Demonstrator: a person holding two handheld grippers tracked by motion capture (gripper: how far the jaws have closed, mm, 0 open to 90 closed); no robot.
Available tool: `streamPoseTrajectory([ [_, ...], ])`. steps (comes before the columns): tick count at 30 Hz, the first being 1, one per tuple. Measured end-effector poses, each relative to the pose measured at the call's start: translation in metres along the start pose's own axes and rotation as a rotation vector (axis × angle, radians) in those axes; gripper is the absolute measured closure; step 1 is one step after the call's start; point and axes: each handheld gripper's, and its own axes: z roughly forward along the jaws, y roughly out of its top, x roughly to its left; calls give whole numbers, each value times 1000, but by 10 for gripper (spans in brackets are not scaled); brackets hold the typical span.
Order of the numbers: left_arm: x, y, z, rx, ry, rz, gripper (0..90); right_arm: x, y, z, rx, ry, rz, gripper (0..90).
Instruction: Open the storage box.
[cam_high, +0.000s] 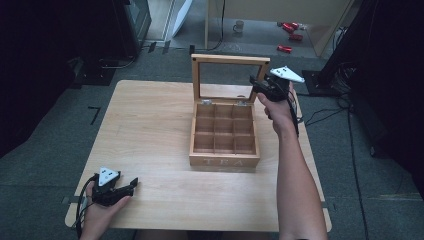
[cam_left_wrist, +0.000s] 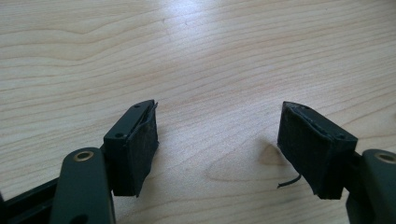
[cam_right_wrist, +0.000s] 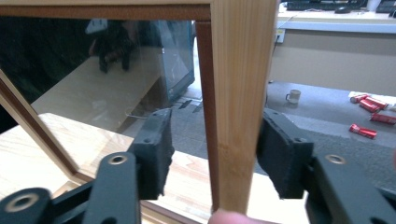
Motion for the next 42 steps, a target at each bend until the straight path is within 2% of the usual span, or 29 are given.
streamPoseTrajectory([
  [5, 0, 0, 0, -2, -1, -3, 295, -7, 2, 3, 5, -1, 1, 582],
  [10, 0, 0, 0, -3, -3, -5, 295, -10, 2, 9, -3, -31, 44, 666],
  [14, 0, 0, 0, -3, -4, -6, 295, -9, 2, 17, 3, -77, 56, 671],
  [26, 1, 0, 0, -3, -5, -5, 295, -13, 4, 35, 14, -118, 96, 672],
  [33, 1, 0, 0, -3, -8, -9, 295, -19, 4, 45, 23, -111, 127, 671],
  [42, 0, 0, 0, -1, 1, 0, 295, -20, 5, 50, 25, -102, 124, 669],
])
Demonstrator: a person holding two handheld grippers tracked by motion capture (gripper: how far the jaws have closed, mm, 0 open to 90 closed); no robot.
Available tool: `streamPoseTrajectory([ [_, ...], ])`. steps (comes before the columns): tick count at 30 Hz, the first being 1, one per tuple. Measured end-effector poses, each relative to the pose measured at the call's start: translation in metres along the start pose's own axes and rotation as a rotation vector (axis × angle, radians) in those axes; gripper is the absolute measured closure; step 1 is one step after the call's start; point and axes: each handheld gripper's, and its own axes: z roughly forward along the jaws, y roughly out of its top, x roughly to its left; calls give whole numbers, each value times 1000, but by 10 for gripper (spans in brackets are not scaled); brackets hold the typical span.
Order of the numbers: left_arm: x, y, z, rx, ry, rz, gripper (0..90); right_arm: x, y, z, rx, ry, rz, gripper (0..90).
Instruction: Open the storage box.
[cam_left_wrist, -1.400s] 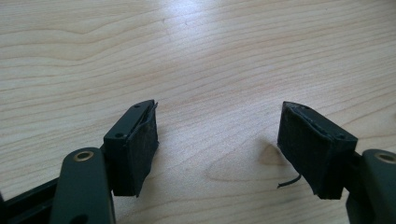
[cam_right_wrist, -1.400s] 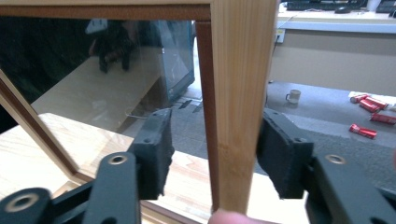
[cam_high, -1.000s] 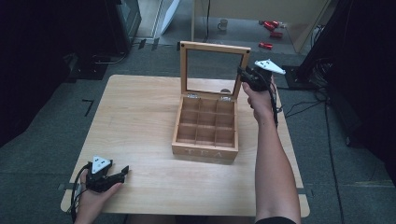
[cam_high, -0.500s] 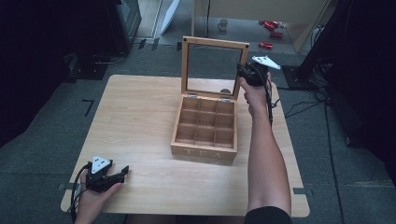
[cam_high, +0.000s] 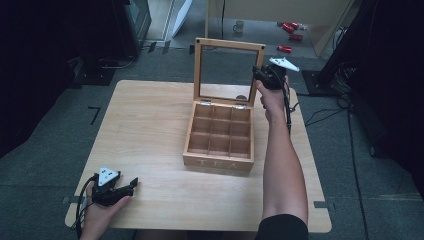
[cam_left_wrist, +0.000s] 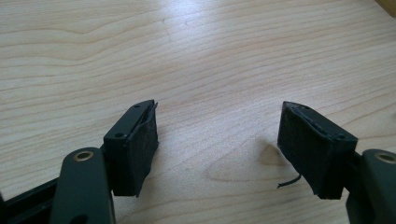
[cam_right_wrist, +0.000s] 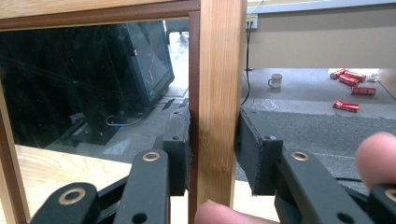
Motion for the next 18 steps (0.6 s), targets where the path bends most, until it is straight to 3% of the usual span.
streamPoseTrajectory([
  [5, -1, 0, 0, 1, 5, 4, 295, 4, 2, 0, 11, -23, -11, 652],
  [7, -1, 0, 0, 0, 4, 3, 295, 7, 2, -1, 20, -41, -44, 625],
  [10, -1, 0, 0, 2, 7, 7, 295, 10, 1, -3, 52, -42, -81, 524],
  [18, -1, 0, 0, 3, 9, 9, 295, 15, -5, -25, 101, -1, -84, 290],
])
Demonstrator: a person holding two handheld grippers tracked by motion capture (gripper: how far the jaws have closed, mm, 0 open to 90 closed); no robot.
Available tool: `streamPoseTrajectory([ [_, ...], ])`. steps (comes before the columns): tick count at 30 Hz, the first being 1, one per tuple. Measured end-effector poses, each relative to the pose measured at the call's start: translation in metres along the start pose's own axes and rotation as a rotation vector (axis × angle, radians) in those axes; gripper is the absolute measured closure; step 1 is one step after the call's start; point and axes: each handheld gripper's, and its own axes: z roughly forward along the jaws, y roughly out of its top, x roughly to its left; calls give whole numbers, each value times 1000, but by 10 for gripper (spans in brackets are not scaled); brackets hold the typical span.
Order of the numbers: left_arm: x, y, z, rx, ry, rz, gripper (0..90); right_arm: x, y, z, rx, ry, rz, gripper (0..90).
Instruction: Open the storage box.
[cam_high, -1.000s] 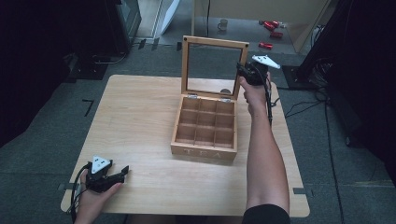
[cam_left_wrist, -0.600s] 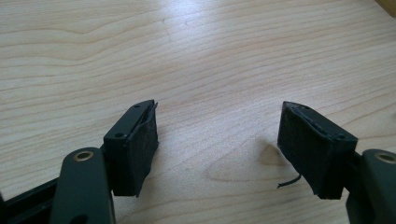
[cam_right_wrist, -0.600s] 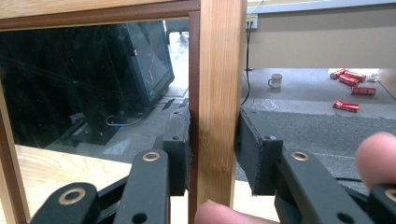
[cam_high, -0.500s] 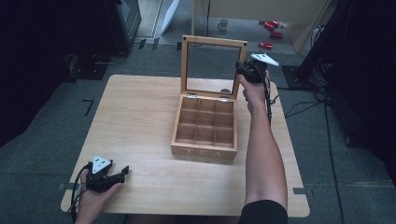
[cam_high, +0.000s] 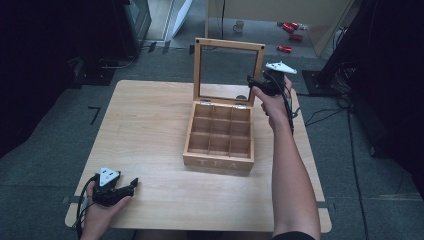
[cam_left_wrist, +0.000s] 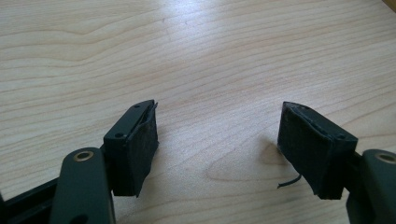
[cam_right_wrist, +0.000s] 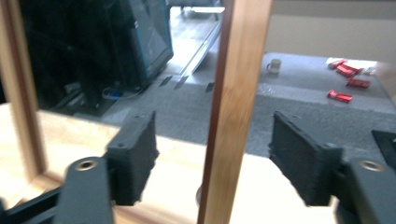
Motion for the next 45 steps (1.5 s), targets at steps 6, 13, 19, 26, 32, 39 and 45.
streamPoseTrajectory([
  [6, -1, 0, 0, 7, 9, 13, 294, 8, -13, -20, 34, 29, -9, 183],
  [13, -3, 0, 1, 9, 21, 23, 291, 14, -37, -50, 38, 37, -23, 156],
  [19, -4, 0, 1, 12, 20, 30, 268, 14, -58, -75, 70, 48, -20, 135],
  [26, -5, 0, 2, 27, -2, 52, 178, 10, -78, -101, 86, 49, 15, 130],
  [32, -5, 0, 2, 30, 1, 50, 170, 8, -97, -118, 106, 21, -36, 130],
  [39, -5, 0, 2, 31, 2, 51, 160, 5, -114, -136, 114, 19, -49, 130],
  [45, -5, 0, 2, 30, 2, 51, 160, 6, -137, -152, 140, 3, -105, 130],
])
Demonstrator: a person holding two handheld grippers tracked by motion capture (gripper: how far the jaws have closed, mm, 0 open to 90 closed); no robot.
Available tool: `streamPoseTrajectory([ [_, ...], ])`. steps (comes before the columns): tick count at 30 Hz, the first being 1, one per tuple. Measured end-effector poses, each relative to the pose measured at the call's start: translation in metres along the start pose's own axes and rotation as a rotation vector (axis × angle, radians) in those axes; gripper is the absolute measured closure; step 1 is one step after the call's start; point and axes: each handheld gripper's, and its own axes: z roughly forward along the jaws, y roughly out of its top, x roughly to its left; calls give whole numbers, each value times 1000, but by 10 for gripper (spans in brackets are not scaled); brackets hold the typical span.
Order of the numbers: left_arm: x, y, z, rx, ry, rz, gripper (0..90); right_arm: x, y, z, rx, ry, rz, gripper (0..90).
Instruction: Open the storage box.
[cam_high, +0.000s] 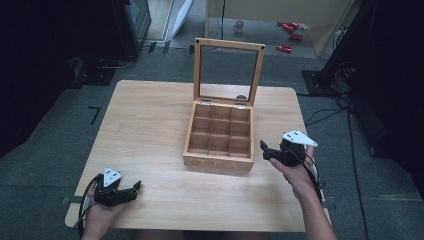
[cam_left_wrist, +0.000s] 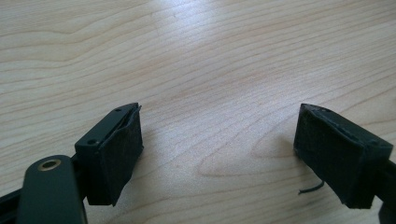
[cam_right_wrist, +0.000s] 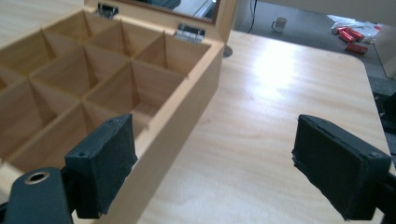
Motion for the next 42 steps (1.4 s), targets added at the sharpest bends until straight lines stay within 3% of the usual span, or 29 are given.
streamPoseTrajectory([
  [22, 0, 0, 0, 1, 0, 2, 160, -20, -78, -32, 76, -34, 66, 130],
  [42, 0, 0, 0, 1, 0, 0, 160, -48, -138, -55, 164, -139, 138, 130],
])
